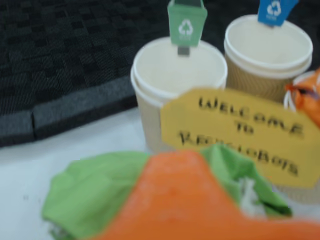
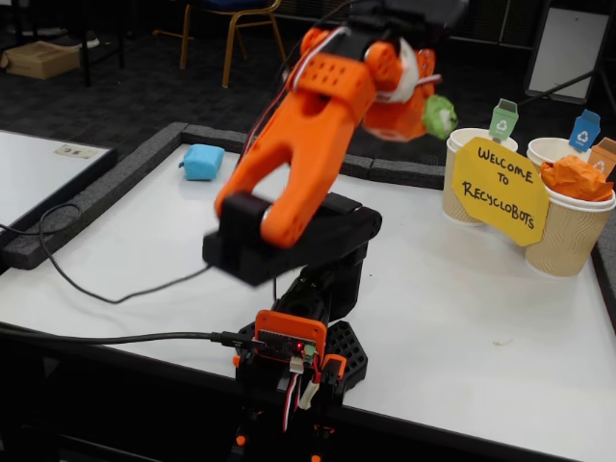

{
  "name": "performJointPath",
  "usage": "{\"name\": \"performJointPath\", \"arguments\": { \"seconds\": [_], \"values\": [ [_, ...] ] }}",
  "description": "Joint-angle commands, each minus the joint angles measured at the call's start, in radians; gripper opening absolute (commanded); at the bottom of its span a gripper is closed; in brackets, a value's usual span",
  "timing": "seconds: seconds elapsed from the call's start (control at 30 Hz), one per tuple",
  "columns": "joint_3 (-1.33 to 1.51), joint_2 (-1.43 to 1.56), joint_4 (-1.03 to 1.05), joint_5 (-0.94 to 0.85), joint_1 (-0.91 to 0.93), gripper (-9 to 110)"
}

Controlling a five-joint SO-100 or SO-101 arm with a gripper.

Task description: Sort rubbish by color.

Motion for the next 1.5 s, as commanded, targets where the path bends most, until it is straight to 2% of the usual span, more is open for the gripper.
{"name": "performJointPath", "arguments": {
  "seconds": [0.0, 0.3, 0.73, 1.47],
  "values": [
    [-0.206, -0.143, -0.123, -0.025, 0.021, 0],
    [-0.411, -0.472, -0.224, -0.025, 0.038, 0],
    [-0.827, -0.974, -0.164, -0.025, 0.060, 0],
    [-0.933, -1.207, -0.275, -0.025, 0.071, 4]
  ]
}}
